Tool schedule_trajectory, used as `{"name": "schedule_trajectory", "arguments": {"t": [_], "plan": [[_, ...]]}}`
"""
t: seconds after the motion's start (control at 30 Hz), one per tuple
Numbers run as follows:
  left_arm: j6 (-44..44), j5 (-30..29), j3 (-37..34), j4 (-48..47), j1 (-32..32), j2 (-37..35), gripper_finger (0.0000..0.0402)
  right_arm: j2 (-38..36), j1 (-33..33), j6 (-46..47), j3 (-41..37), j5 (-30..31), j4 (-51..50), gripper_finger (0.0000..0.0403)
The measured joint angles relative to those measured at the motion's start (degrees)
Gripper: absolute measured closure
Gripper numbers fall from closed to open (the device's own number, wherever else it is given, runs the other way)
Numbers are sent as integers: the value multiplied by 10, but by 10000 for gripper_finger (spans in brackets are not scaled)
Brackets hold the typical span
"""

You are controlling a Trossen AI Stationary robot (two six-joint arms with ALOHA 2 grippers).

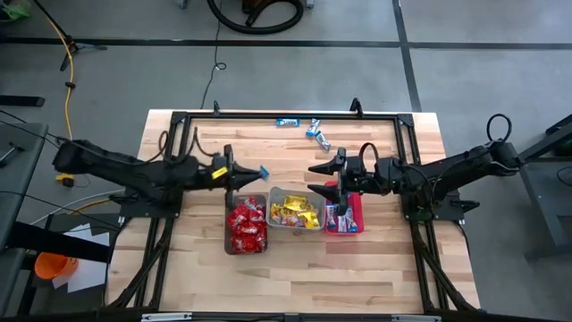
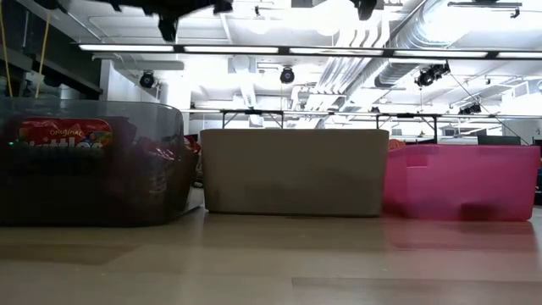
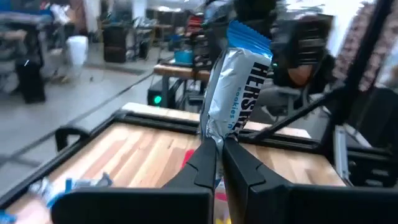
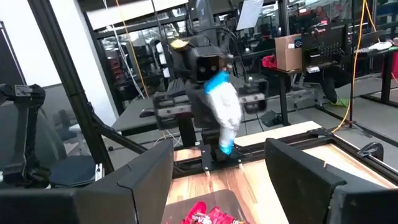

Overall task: Sort candy
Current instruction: Put the white chocolate into the pink bin

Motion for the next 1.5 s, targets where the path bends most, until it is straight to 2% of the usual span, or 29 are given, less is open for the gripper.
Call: {"name": "schedule_trajectory", "arguments": {"t": [0.1, 0.23, 0.43, 0.73, 0.87, 0.97, 1.1, 1.5], "plan": [[-23, 28, -1, 5, 21, 6, 401, 0, 0, 0, 0, 0, 0, 155], [-31, 57, -2, 4, 16, 17, 401, 4, 0, -3, 0, -2, -3, 155], [-61, 58, -2, 2, 15, 17, 401, 11, 0, -4, 0, -2, -3, 155], [-56, 58, -2, 3, 14, 17, 401, 11, 0, -2, 0, 5, -2, 155], [-60, 58, 5, 16, 10, 32, 401, 10, 0, -1, 0, 5, 38, 155], [-51, 58, 29, 14, 2, 77, 401, 6, 0, -19, 0, 5, 104, 155], [-22, 58, 83, 16, -6, 177, 402, -3, 0, -54, 0, 6, 169, 155], [-15, 58, 286, 34, -3, 487, 402, -25, 2, -44, 0, 6, 164, 155]]}}
